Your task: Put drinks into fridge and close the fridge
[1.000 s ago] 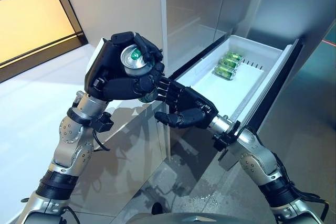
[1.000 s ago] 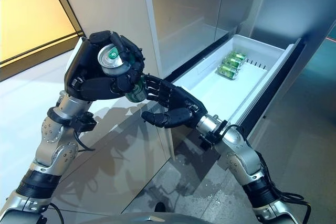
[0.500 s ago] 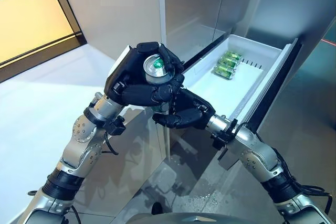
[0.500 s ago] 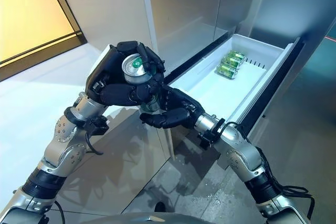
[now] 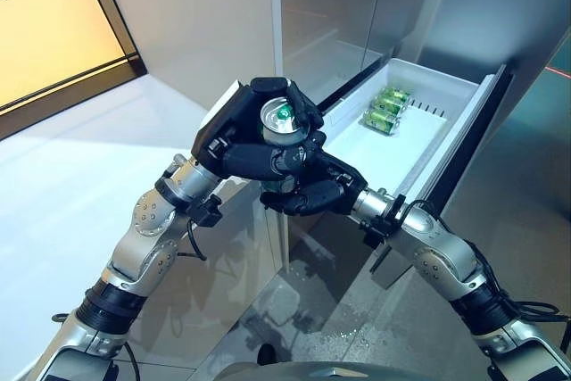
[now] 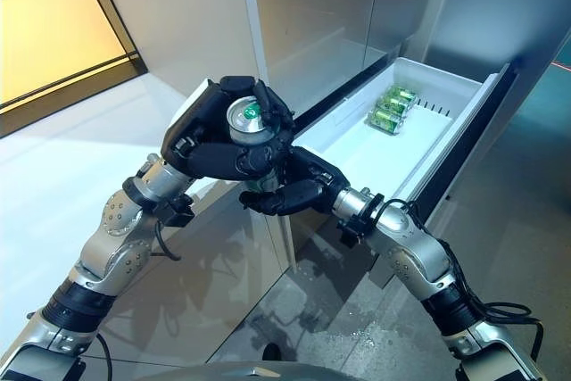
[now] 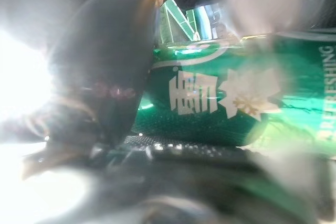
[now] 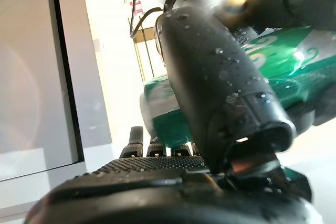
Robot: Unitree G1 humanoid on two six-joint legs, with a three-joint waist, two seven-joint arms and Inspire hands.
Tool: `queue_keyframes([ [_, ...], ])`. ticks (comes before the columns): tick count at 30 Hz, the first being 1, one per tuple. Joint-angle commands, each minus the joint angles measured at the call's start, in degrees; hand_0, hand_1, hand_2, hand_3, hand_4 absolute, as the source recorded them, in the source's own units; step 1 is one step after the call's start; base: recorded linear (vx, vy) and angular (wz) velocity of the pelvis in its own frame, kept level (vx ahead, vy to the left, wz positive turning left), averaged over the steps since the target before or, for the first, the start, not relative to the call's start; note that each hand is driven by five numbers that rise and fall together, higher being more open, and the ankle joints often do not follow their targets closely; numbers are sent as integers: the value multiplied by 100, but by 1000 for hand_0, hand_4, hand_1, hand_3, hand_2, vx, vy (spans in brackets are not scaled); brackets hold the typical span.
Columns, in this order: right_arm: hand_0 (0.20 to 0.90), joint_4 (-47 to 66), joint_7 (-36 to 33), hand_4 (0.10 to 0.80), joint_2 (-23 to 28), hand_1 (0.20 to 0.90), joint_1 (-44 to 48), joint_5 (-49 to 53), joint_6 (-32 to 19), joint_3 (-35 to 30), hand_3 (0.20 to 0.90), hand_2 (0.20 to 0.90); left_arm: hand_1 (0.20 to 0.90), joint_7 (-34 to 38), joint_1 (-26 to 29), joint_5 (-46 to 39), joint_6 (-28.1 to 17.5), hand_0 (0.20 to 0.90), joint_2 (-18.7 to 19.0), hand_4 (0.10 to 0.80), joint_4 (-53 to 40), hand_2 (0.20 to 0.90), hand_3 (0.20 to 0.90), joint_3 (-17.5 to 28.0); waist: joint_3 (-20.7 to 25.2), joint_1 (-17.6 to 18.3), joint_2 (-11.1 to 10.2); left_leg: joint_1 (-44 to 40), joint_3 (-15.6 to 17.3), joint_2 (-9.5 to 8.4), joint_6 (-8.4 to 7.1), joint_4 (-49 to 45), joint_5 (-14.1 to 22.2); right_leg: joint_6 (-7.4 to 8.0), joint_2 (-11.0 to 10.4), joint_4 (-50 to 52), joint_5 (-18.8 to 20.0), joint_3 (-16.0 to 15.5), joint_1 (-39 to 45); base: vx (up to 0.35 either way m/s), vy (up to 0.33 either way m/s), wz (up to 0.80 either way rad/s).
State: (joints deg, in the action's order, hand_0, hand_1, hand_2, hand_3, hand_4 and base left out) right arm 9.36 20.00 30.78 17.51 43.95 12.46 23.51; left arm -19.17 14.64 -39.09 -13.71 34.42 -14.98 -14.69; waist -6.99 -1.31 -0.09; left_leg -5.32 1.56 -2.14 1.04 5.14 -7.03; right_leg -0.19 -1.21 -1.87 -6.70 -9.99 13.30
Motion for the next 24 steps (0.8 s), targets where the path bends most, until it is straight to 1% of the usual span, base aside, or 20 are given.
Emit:
queue_keyframes([
  [1, 900, 943, 266, 800, -506, 900, 955, 963, -174, 8, 900, 900, 300, 149, 977, -119, -496, 300, -233, 100, 22, 300, 200, 60, 363, 60, -58, -516, 240, -122, 188, -14, 956, 294, -27, 4, 491, 157, -462, 0, 0, 0],
  [5, 900, 865, 317, 800, -512, 900, 967, 1306, 129, 93, 900, 900, 300, 136, 970, -130, -495, 300, -220, 100, 134, 300, 200, -24, 369, 60, -75, -525, 251, -116, 179, -14, 951, 290, -21, -18, 497, 157, -442, 0, 0, 0],
  [10, 900, 713, 209, 800, -506, 900, 1117, 1684, 285, 235, 900, 900, 300, 162, 1091, -212, -507, 300, -177, 100, 294, 300, 200, -187, 373, 64, -89, -527, 258, -105, 161, -14, 940, 287, -9, -43, 513, 152, -432, 0, 0, 0],
  [14, 900, 652, 187, 800, -529, 900, 1183, 1763, 344, 309, 900, 900, 300, 156, 1128, -272, -508, 300, -190, 100, 344, 300, 200, -253, 389, 67, -101, -528, 253, -99, 151, -14, 935, 285, 2, -55, 516, 160, -430, 0, 0, 0],
  [17, 900, 614, 140, 800, -573, 900, 1197, 2080, 532, 428, 900, 900, 300, 111, 1115, -418, -605, 300, -234, 100, 340, 300, 200, -336, 396, 70, -97, -541, 264, -80, 137, -14, 925, 272, 17, -77, 518, 166, -410, 0, 0, 0],
  [20, 900, 563, 56, 800, -728, 900, 1122, 2424, 769, 558, 900, 900, 300, 131, 1095, -523, -564, 300, -347, 100, 253, 300, 200, -428, 393, 70, -97, -551, 239, -78, 134, -14, 915, 259, 40, -97, 522, 189, -392, 0, 0, 0],
  [24, 900, 466, 66, 800, -867, 900, 1109, 2341, 875, 751, 900, 900, 300, 220, 1131, -548, -534, 300, -433, 100, 269, 300, 200, -557, 399, 72, -90, -542, 197, -87, 137, -14, 898, 244, 66, -100, 522, 234, -401, 0, 0, 0],
])
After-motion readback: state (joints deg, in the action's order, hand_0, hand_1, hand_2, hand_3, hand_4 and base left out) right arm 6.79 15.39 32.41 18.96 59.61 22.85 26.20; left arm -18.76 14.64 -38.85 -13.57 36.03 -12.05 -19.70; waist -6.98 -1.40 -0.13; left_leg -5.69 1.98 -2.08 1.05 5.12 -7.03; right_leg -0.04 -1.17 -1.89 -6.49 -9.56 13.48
